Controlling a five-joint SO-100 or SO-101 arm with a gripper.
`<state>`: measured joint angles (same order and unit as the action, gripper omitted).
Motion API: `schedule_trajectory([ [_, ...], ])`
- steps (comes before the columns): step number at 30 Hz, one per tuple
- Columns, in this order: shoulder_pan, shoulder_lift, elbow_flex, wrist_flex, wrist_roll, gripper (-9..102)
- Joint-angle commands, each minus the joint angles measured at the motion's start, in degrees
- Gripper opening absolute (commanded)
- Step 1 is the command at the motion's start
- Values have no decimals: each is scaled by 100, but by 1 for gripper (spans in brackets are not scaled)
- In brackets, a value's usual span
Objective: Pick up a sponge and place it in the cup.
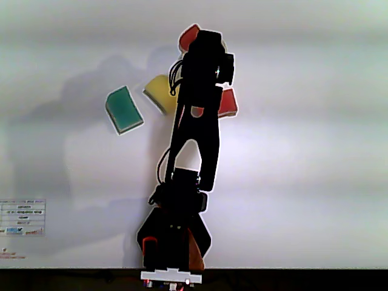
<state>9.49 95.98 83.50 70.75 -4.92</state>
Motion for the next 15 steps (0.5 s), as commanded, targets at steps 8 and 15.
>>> schedule_trajectory([
  [8,149,-694,202,-1406,-26,0],
  [15,149,-466,835,-1644,-35,0],
])
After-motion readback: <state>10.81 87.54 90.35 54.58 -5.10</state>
